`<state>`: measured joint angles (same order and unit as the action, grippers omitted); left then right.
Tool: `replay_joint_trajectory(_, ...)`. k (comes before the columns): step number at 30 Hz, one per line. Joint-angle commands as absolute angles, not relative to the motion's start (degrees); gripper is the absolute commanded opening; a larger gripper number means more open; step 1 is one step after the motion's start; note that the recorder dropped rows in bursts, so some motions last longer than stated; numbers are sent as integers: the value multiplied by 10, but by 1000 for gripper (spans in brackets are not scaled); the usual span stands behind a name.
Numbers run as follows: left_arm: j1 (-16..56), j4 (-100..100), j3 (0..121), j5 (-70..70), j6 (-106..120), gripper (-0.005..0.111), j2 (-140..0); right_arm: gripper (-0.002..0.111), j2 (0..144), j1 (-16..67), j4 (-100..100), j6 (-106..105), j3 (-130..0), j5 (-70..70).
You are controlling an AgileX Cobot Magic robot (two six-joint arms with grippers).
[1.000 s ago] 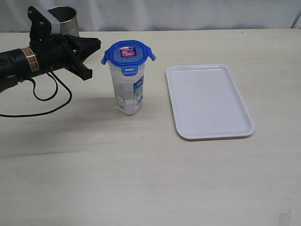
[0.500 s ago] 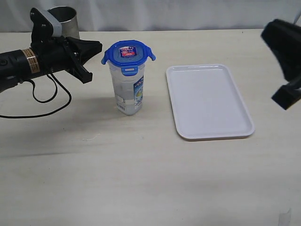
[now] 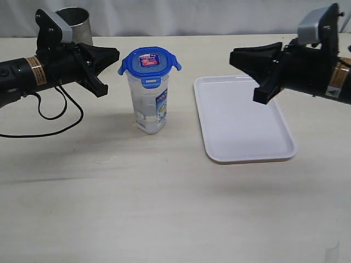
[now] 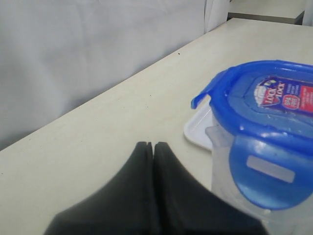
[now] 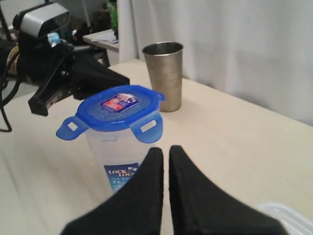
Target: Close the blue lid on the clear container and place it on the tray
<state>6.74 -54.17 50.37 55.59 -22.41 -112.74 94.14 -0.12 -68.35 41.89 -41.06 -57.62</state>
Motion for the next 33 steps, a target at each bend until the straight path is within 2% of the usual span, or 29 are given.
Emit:
replay_joint_trajectory(1,67,-543,505,559,-229,0,-1127,4,1008,44,-764,438,-474,-556)
replay_joint_trajectory(10,67,-546,505,577,-229,0,-1127,4,1069,94,-843,473,-524,-554)
replay_joint_trajectory(33,67,-594,505,577,-241,0,-1127,4,1081,95,-789,469,-526,-554)
